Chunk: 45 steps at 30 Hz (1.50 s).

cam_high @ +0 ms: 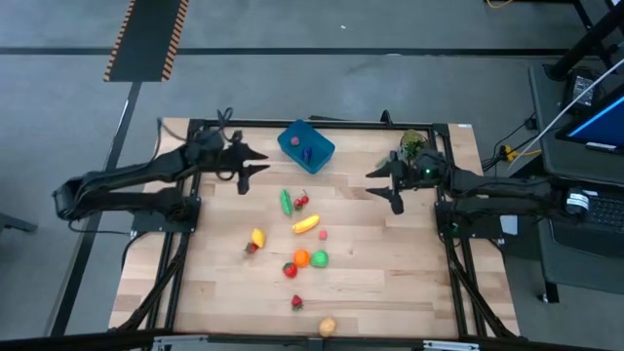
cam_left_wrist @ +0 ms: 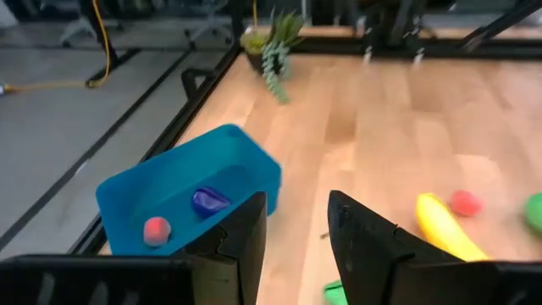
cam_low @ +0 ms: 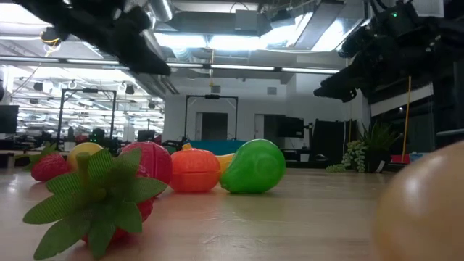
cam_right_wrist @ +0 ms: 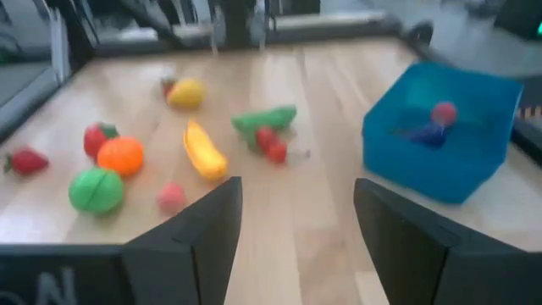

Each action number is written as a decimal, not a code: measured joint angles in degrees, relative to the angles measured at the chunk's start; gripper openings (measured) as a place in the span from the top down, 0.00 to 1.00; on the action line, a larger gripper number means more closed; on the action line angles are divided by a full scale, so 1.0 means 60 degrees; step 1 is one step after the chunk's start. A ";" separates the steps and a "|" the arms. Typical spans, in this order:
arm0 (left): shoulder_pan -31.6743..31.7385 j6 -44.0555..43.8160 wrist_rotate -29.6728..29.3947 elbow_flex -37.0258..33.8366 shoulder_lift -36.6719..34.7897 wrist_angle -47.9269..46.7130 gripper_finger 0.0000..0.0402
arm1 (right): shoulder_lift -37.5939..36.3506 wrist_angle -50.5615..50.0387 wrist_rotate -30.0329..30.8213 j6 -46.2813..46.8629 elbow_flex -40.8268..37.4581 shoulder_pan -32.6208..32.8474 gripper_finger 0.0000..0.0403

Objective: Pick and placing Produce into tupperware
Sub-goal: Put the peach into the blue bin

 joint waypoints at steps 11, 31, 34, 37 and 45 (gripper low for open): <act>-0.0712 -0.0905 -0.0306 -0.1732 -0.2655 -0.0021 0.66 | 0.0007 -0.0944 0.1292 0.0766 0.0345 0.1891 0.43; -0.2345 -0.1896 -0.0592 -0.2897 -0.3521 0.0188 0.71 | 0.3945 0.2449 0.3247 0.1713 0.0359 0.4249 0.43; -0.2456 -0.1896 -0.0588 -0.2897 -0.3521 0.0293 0.71 | 0.4807 0.3034 0.3247 0.1815 0.0447 0.4253 0.43; -0.2491 -0.1896 -0.0588 -0.2897 -0.3521 0.0296 0.70 | 0.5646 0.3022 0.3247 0.1631 0.0980 0.4249 0.43; -0.2491 -0.1896 -0.0585 -0.2897 -0.3521 0.0292 0.67 | 0.7479 0.2533 0.2768 0.1033 0.2722 0.4249 0.43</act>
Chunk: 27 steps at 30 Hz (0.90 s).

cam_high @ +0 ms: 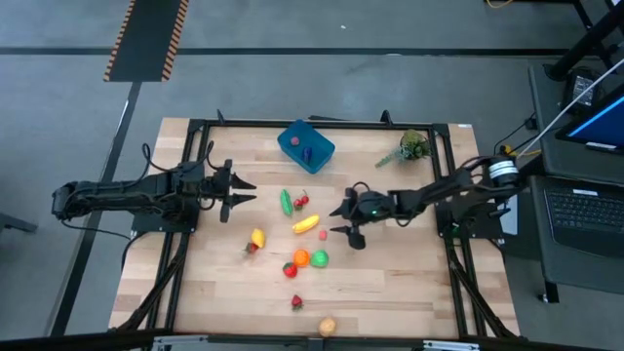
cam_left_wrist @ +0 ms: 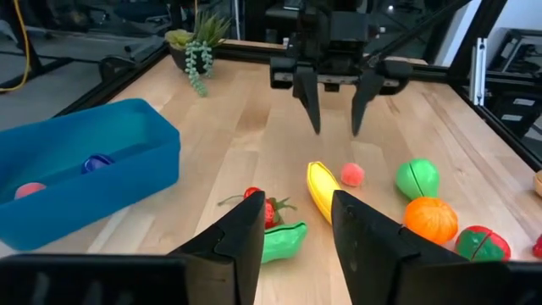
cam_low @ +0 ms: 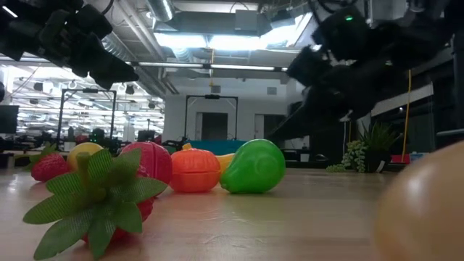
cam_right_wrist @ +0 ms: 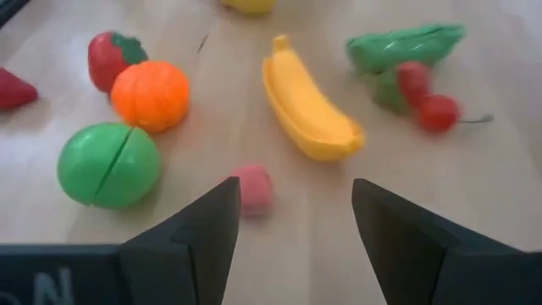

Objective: Pick and placing Produce into tupperware
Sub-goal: Put the peach into the blue bin

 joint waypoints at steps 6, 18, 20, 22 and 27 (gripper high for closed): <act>0.0000 0.0000 0.0000 0.0000 0.0000 -0.0011 0.66 | 0.0803 -0.1355 -0.0718 0.0191 0.1140 0.0000 0.43; 0.0000 0.0000 0.0004 0.0000 0.0000 -0.0036 0.70 | 0.1229 -0.1837 -0.0896 0.0264 0.1710 0.0474 0.43; 0.0000 0.0000 0.0004 0.0000 0.0000 -0.0036 0.70 | 0.1237 -0.1878 -0.0769 0.0264 0.1710 0.0509 0.43; 0.0000 0.0000 0.0004 0.0000 0.0000 -0.0036 0.71 | 0.1339 -0.1897 -0.0425 0.0263 0.1713 0.0516 0.43; 0.0000 0.0000 0.0004 0.0000 0.0000 -0.0036 0.73 | 0.1591 -0.1801 -0.0142 0.0235 0.1711 0.0506 0.43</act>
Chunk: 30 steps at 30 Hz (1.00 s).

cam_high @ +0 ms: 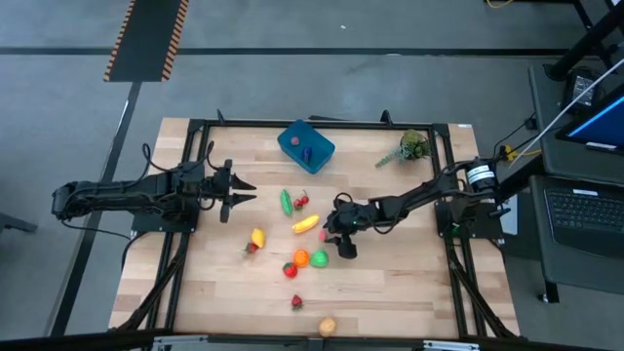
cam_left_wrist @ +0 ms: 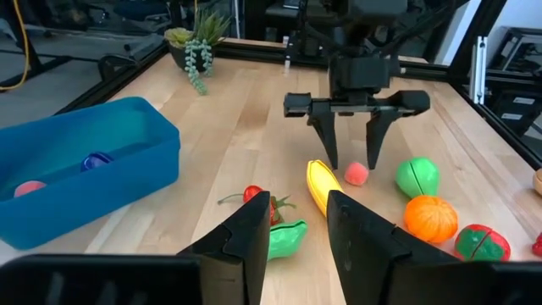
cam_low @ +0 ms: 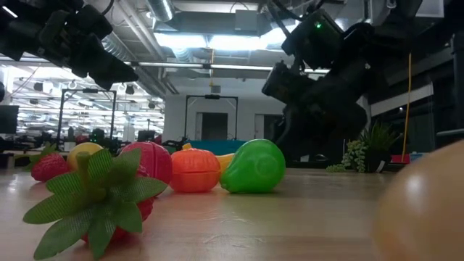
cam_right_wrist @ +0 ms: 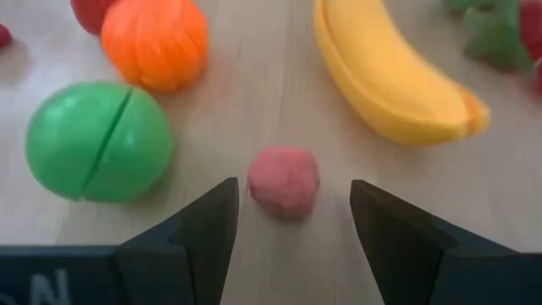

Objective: Pick and placing Produce into tupperware
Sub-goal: Put the peach into the blue bin

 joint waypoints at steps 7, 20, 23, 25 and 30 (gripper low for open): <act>0.0000 0.0000 0.0004 0.0000 0.0003 0.0000 0.74 | 0.0356 0.0264 0.0009 0.0025 -0.0001 0.0004 0.43; 0.0000 0.0000 0.0001 0.0000 0.0002 0.0000 0.77 | 0.0403 0.0765 0.0010 -0.0006 -0.0008 0.0004 0.44; 0.0004 0.0000 0.0004 0.0003 0.0003 0.0000 0.78 | 0.0403 0.0761 0.0009 0.0021 -0.0008 0.0004 0.49; 0.0000 0.0000 0.0004 0.0004 0.0000 0.0000 0.79 | 0.0403 0.0756 -0.0007 0.0021 -0.0008 0.0004 0.53; 0.0000 0.0000 0.0004 0.0004 0.0003 0.0000 0.80 | 0.0403 0.0752 -0.0299 0.0022 -0.0008 0.0000 0.67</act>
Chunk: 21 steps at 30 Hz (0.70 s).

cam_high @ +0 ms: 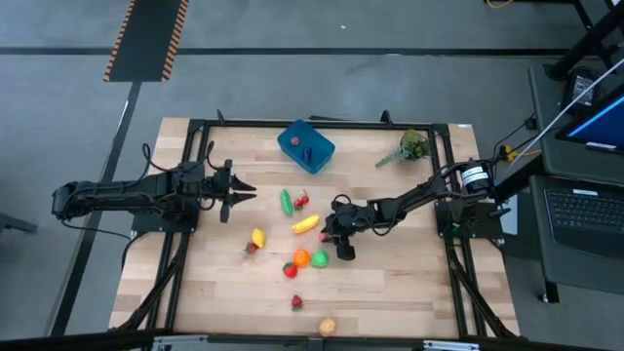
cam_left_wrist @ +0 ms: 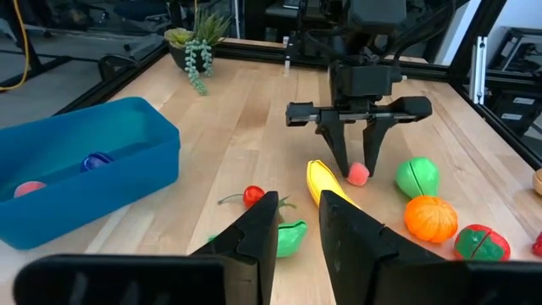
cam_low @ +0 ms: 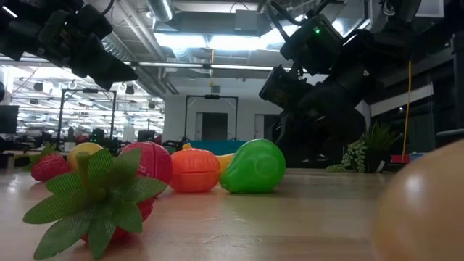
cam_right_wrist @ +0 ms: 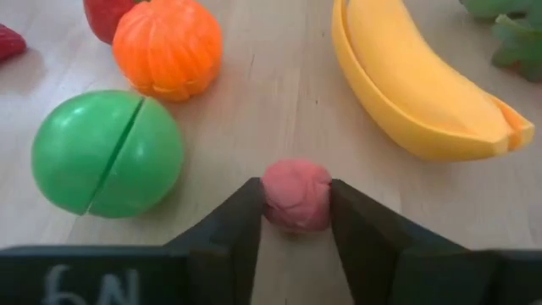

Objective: Pick and placing Produce into tupperware
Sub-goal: Put the peach into the blue bin

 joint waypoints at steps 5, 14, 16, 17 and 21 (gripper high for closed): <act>0.0000 0.0000 0.0000 0.0000 0.0001 0.0000 0.82 | 0.0000 0.0000 -0.0020 -0.0008 0.0000 0.0000 0.78; 0.0003 0.0004 0.0000 0.0000 -0.0003 0.0000 0.85 | -0.0042 -0.0027 -0.0047 -0.0028 -0.0004 -0.0170 0.80; 0.0004 0.0000 0.0000 0.0000 0.0000 0.0000 0.85 | -0.0096 -0.0061 -0.0049 -0.0026 -0.0004 -0.0221 0.80; 0.0004 0.0004 -0.0002 0.0000 -0.0001 0.0000 0.86 | -0.0165 -0.0184 -0.0104 -0.0026 -0.0007 -0.0242 0.80; 0.0004 0.0004 0.0000 0.0000 -0.0003 0.0000 0.87 | -0.0576 -0.0397 -0.0492 0.0006 -0.0007 -0.0331 0.80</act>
